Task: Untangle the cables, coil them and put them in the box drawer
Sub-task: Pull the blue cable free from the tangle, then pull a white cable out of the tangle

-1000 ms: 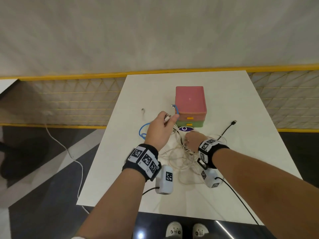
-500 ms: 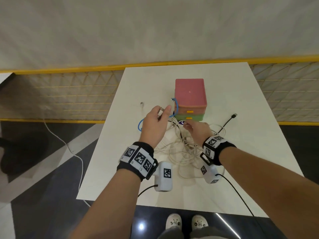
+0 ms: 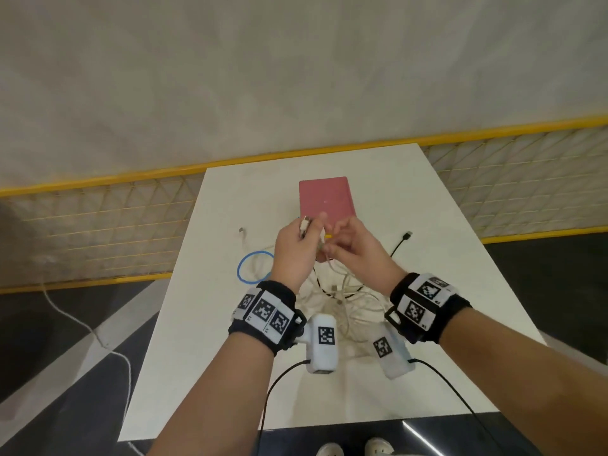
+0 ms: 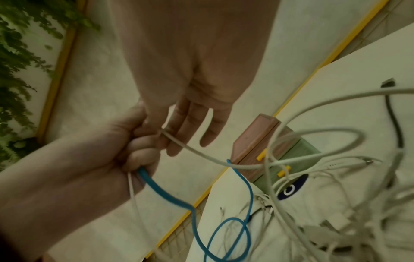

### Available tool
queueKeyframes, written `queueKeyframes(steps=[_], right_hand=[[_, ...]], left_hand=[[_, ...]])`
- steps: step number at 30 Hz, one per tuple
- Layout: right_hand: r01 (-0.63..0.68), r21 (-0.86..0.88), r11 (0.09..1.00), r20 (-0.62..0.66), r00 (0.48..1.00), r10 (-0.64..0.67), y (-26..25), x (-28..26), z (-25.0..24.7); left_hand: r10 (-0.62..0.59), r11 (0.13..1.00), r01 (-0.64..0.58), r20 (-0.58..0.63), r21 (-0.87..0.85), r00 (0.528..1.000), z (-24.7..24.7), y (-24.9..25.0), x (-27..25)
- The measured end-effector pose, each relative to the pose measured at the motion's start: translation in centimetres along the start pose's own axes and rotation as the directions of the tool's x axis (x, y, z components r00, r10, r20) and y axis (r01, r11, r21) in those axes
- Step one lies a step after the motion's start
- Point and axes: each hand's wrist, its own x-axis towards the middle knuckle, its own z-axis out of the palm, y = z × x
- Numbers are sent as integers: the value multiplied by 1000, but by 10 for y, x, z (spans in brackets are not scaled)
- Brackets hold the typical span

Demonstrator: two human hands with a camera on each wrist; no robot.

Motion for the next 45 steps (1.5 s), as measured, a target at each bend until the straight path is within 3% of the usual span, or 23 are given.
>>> queueKeyframes(steps=[2,4,7,10,13,16,21,25,27,29,32,34,36,39,42,45], right_hand=[[-24,-137,990,52,998,31,6,-6,-1],[-19,-240,971,52,998,33,9,-8,0],[-5,-246,969,15,1000,9,5,-6,2],[-14,-298,954,64,997,34,4,-11,4],[-36,-393,919,133,986,95,15,-19,1],[-26,-464,886,149,983,107,24,-24,-9],[25,-591,806,173,980,97,37,-15,-26],[-80,-673,735,106,973,204,55,-24,-49],[-106,-678,727,85,971,221,53,-27,-51],[-96,-667,739,71,979,191,45,-21,-49],[-30,-650,759,81,991,109,24,-8,-37],[37,-608,793,91,996,23,9,-2,-29],[80,-568,819,87,996,-37,-2,-1,-24],[71,-564,823,104,994,-15,-1,-5,-28],[1,-601,799,84,995,62,13,-13,-42],[-16,-602,798,82,993,82,21,-18,-52]], left_hand=[[18,1000,-18,-45,-2,999,0,1,5],[12,1000,-12,-5,-20,1000,3,0,6],[13,1000,-14,46,22,999,7,-4,7],[43,998,-44,26,49,999,4,-2,12],[29,987,-32,-25,-155,999,-5,8,17],[-16,920,-4,-48,-392,999,-20,23,19],[21,931,-62,-115,-359,993,-40,35,15],[22,914,-109,-220,-390,975,-60,49,20],[124,964,-168,-213,-207,969,-64,48,24],[206,972,-195,-76,132,976,-54,39,23],[73,883,-178,246,435,967,-21,14,16],[-18,855,-167,349,492,937,-2,-3,10],[-33,873,-124,312,471,949,8,-13,7],[48,862,-160,237,480,970,5,-11,10],[86,902,-76,-4,425,996,-18,-1,24],[140,915,-65,-161,398,977,-45,10,37]])
